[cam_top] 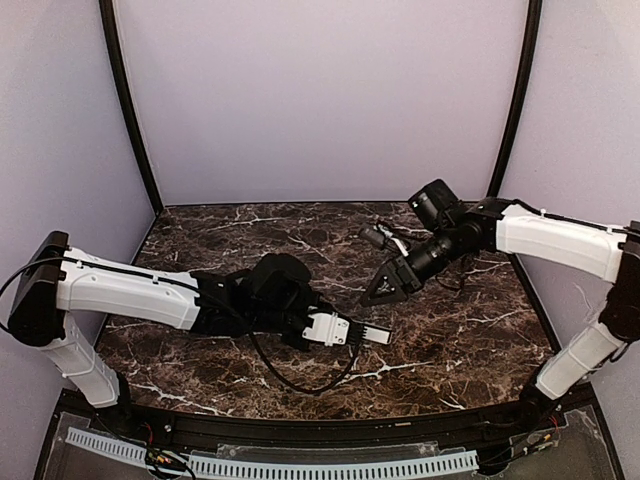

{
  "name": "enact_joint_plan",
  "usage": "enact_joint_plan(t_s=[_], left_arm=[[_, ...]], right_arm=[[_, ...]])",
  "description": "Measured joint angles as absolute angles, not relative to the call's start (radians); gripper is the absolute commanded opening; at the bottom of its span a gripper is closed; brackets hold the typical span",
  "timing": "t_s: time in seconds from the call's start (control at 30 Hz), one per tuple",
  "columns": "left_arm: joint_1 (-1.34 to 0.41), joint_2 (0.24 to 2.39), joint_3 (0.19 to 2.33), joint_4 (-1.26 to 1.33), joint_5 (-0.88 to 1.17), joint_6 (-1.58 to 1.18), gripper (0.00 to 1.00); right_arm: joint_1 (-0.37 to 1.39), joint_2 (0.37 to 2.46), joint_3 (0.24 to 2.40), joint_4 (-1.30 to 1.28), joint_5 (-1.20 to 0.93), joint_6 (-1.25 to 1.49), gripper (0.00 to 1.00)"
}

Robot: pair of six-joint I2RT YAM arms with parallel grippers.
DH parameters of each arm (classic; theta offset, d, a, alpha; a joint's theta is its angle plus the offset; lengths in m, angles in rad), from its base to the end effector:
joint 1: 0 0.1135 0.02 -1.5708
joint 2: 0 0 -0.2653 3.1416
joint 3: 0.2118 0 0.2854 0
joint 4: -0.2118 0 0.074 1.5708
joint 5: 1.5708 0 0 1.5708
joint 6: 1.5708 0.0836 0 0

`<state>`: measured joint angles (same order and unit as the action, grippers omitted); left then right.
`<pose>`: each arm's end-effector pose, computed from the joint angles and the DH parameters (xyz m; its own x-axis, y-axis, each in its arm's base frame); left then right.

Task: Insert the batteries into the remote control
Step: Pass from the right arm to the left, then pass from the left arm to the right

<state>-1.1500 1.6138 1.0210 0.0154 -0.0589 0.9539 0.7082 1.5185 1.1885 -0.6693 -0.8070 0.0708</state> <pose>0.1794 -0.3889 0.1865 0.5978 0.6576 -0.4585 0.6973 -0.1445 0.7020 0.2348 0.2806 0.2339 -0.6901 -0.5265 -0.4966 -0.6995 0.3093 0.6442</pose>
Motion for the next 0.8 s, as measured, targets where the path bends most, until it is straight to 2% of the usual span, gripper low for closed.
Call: enact_joint_plan(t_s=[0.07,0.17,0.2,0.43,0.57,0.7,0.8], left_arm=[[-1.149,1.613,1.035,0.002,-0.038,0.92,0.0],[-1.137,1.61,1.066,-0.025,0.009,0.853,0.0],[-1.132,1.607,1.079,-0.034,0.027,0.829,0.0],[-1.044,1.578,1.187,-0.11,0.207,0.611,0.0],[-0.97,1.574,1.261,-0.147,0.361,0.476,0.01],[-0.898,1.573,1.309,-0.199,0.555,0.356,0.0],[-0.86,1.575,1.345,-0.257,0.694,0.29,0.0]], right_arm=[[0.68,1.433,1.19,-0.643,-0.765,0.076,0.85],[0.646,1.29,1.186,-0.575,-0.691,0.072,0.98],[0.642,1.246,1.179,-0.549,-0.667,0.07,0.98],[0.64,0.96,1.036,-0.366,-0.513,0.033,0.99],[0.64,0.968,1.028,-0.352,-0.534,0.001,0.94],[0.642,1.019,1.024,-0.374,-0.601,-0.074,0.95],[0.665,0.982,0.981,-0.369,-0.616,-0.136,0.94]])
